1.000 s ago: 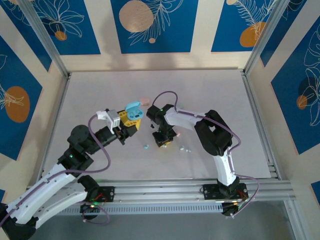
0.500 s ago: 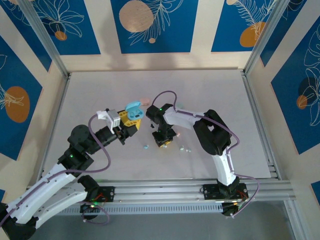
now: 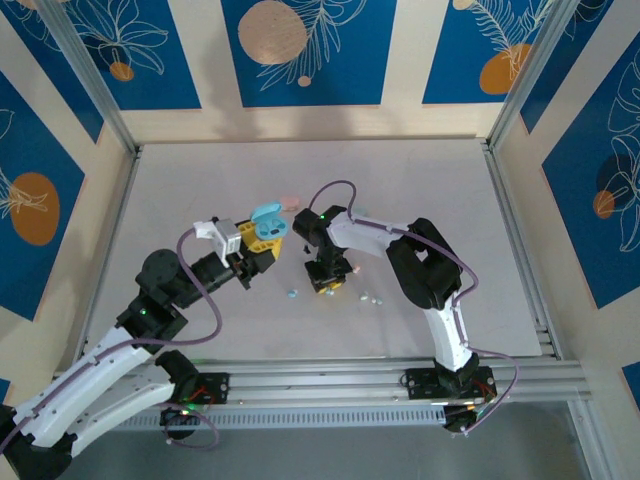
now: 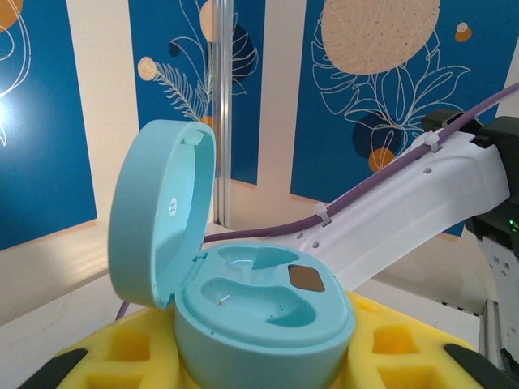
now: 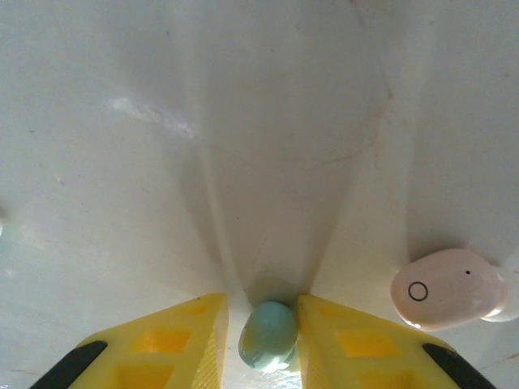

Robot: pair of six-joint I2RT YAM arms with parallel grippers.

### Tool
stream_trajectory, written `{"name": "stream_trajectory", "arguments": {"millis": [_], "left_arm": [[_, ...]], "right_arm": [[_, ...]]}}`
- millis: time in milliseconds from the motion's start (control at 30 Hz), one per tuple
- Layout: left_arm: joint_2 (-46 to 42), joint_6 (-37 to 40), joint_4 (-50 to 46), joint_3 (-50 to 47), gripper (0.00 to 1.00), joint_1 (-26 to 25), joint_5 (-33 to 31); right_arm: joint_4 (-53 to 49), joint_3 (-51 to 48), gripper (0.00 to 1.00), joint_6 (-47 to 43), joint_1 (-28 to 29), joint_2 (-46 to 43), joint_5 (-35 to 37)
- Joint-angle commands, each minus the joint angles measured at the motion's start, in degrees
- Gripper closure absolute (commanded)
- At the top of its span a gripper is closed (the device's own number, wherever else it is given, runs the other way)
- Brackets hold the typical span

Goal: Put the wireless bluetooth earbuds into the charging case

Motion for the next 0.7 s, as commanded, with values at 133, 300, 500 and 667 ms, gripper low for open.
{"name": "stream_trajectory", "arguments": {"millis": [133,300,500,667], "left_arm": [[-0.4,-0.7,2.4,0.7,0.73,0.0,0.1],[-0.7,-0.4,2.1,0.6,0.73,0.0,-0.3],[-0.8,0.5,1.4,0.2,0.73,0.0,-0.7],[-0.8,2.1,0.4,-0.1,0.73,0.0,-1.4]], "right_arm": [[0.8,1.0,0.74,2.8,-0.5,1.9,-2.3],[0.3,0.9,0.78,3.0,-0.3,0.5,-1.3],[2.8,-1.3,0.79,4.4,0.1,-10.0,-3.5],[16.0,-10.7,0.79,8.1,-4.4,-26.6,-18.5]]}}
